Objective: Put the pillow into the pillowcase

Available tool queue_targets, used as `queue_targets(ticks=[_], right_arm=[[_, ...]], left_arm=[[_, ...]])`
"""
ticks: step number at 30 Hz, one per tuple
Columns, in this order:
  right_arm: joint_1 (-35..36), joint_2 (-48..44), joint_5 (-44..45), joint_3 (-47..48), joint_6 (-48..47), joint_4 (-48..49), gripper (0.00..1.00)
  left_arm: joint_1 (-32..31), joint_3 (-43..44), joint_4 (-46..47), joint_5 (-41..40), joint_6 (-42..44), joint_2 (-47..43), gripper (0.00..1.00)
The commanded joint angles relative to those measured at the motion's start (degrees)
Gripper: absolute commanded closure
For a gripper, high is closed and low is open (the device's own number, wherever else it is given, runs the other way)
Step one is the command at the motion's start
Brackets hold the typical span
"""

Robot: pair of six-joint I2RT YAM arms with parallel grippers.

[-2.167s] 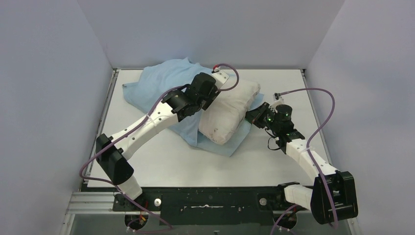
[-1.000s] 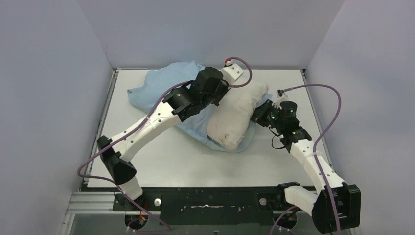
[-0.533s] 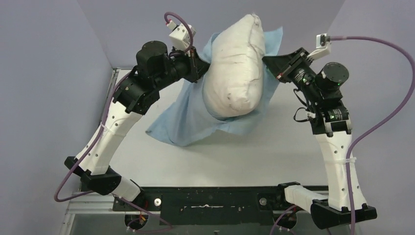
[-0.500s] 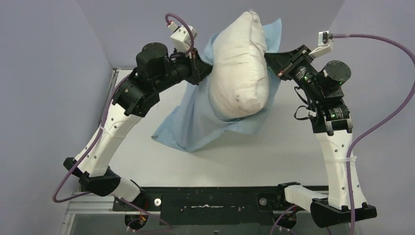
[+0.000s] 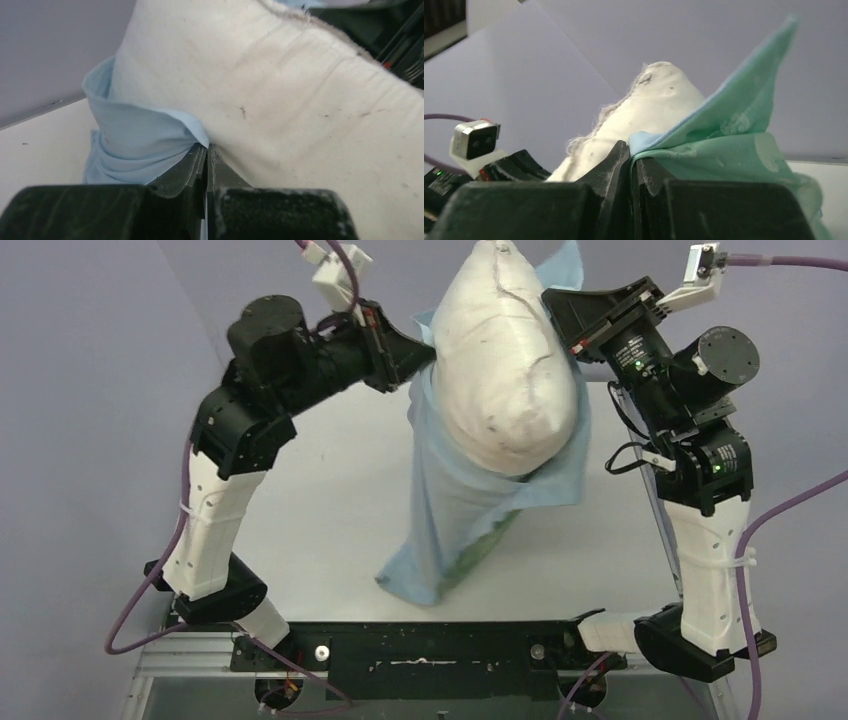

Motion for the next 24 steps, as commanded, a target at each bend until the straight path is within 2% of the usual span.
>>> queue_targets(ticks=[1,3,5,7,9,10,11,13,15,17,19,21,24], right_arm=[[6.0,-2.8,-6.8,-12.2,10.6,20.7,1.00],[13.0,-7.2,-1.3,-20.1,11.1,27.2,1.00],[16.1,-5.3,8.5,-13.3,3.8,21.4,1.00],[15.7,0.2,15.6,-0.8,-1.0,14.9,1.00],[15.0,6.5,18.8,12.5,-4.8,11.6,1.00],[15.0,9.4,19.3,17.7,-5.5,10.1,1.00],[15.0,11.3,19.2,21.6,-5.6,8.6,1.00],[15.3,11.4,16.1,20.1,-3.3,9.1,1.00],[15.9,6.5,9.9,7.2,2.9,16.0,1.00],[17.7,0.3,6.0,-8.5,9.5,26.3,1.00],[23.1,-2.3,6.4,-17.6,10.1,32.9,1.00],[26.3,-1.8,9.5,-17.4,5.3,32.0,1.00],[25.9,3.7,15.9,-5.3,-3.6,23.0,1.00]], left_arm=[[11.7,23.2,3.2,7.4,-11.0,7.6,1.00],[16.7,33.2,-1.3,10.2,-16.0,13.6,1.00],[17.4,33.9,-4.3,10.5,-15.4,12.9,1.00],[13.2,22.2,-2.0,7.3,-11.0,4.9,1.00],[7.9,1.9,10.5,5.2,-9.6,-6.0,1.00],[6.4,-4.7,15.3,5.2,-10.6,-9.4,1.00],[5.3,-6.8,16.7,5.4,-11.1,-10.8,1.00],[5.2,-2.5,13.4,5.8,-10.4,-8.2,1.00],[8.2,5.2,11.3,6.8,-11.3,-2.5,1.00],[14.0,15.6,10.0,10.1,-16.5,7.0,1.00],[19.4,28.3,5.1,10.9,-20.0,14.9,1.00],[23.9,32.3,2.7,12.5,-22.9,17.5,1.00],[24.9,20.8,4.1,17.5,-22.9,11.0,1.00]])
